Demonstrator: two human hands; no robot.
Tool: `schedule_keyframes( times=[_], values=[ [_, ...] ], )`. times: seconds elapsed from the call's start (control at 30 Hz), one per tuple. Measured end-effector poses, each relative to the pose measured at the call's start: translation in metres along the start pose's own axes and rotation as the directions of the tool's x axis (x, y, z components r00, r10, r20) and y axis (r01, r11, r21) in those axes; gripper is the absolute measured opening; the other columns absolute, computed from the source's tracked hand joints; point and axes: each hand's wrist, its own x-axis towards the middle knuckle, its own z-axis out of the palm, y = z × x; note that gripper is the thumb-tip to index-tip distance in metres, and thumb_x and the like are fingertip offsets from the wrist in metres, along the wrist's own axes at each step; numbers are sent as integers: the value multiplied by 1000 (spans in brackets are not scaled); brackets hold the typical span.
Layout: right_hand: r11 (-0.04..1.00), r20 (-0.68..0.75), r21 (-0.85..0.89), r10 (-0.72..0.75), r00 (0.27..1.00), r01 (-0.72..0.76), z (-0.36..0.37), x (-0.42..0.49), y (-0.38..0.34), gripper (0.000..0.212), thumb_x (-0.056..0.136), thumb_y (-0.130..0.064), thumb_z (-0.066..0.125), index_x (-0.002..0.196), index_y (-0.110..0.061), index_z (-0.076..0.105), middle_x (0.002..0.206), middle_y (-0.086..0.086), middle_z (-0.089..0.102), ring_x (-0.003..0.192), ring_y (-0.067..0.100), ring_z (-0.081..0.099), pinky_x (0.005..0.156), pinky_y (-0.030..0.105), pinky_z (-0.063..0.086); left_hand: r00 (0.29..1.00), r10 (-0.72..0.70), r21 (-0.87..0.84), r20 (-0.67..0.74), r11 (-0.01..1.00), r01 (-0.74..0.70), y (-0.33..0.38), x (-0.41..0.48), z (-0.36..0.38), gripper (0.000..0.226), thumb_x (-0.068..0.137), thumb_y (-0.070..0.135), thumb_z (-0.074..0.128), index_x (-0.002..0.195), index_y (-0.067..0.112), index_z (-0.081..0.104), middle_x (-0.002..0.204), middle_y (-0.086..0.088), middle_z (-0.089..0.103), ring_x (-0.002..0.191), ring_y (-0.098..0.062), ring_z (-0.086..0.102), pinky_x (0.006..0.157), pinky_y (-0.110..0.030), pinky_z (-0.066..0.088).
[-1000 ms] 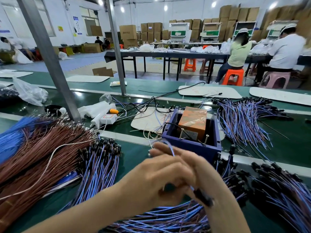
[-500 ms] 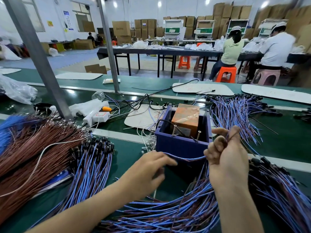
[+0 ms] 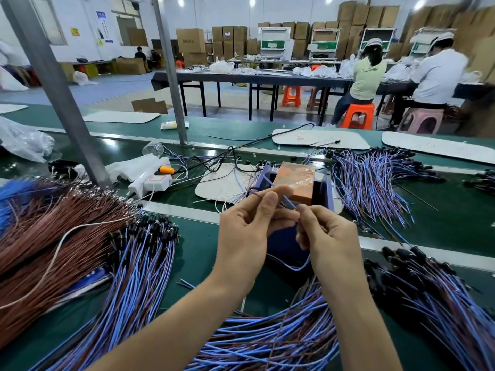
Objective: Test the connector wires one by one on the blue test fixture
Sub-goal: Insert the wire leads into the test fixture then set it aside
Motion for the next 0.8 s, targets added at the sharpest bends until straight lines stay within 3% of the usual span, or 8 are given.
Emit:
schedule_keyframes(
  times=[0.1,0.23,0.33,0.43,0.5,0.63,0.8],
  values=[
    [1000,-84,4,31,996,-31,-4,4,6,23,95,-12,57,76,-21,66,55,-9,62,53,2,57,58,15,51,999,-34,-68,-30,997,32,-9,0,-3,27,83,26,52,97,10,68,95,-3,74,75,-14,71,68,-17,54],
    [990,-165,-108,73,984,-92,-25,12,13,25,93,-6,57,78,-23,69,51,-9,60,48,5,56,54,24,50,992,-111,-25,-59,994,110,-21,7,-22,27,91,24,44,106,12,64,78,-2,71,70,-11,67,67,-16,53],
    [960,-200,-238,101,975,-148,-46,18,19,25,88,-10,63,71,-25,72,50,-11,56,49,10,47,53,28,38,973,-220,182,-65,956,229,-27,17,-40,29,101,14,37,113,4,62,67,5,64,62,-7,57,62,-17,47],
    [904,-231,-392,85,969,-173,-56,20,22,21,84,-22,71,64,-28,69,63,-6,65,62,16,57,59,28,42,967,-239,564,-83,789,244,-35,27,-54,40,101,15,41,76,-5,64,59,8,61,64,-5,54,57,-21,36],
    [861,-258,-475,64,964,-184,-59,20,22,21,83,-26,72,62,-29,66,61,-10,64,61,11,57,59,26,40,972,-225,691,-68,692,209,-38,32,-58,39,99,21,47,75,-1,69,54,2,55,54,-6,47,54,-21,34],
    [801,-306,-560,37,951,-212,-61,22,27,15,85,-22,71,70,-21,69,57,-14,58,58,2,52,59,23,35,970,-235,763,-55,617,192,-41,43,-57,29,96,30,54,82,17,77,48,9,48,42,-2,39,52,-21,33],
    [771,-337,-582,59,940,-257,-64,23,33,13,86,-24,70,76,-17,73,60,-9,61,62,14,56,62,26,37,959,-283,786,-32,585,199,-41,50,-52,31,96,32,54,81,19,77,49,5,48,47,-8,40,55,-24,34]
  ],
)
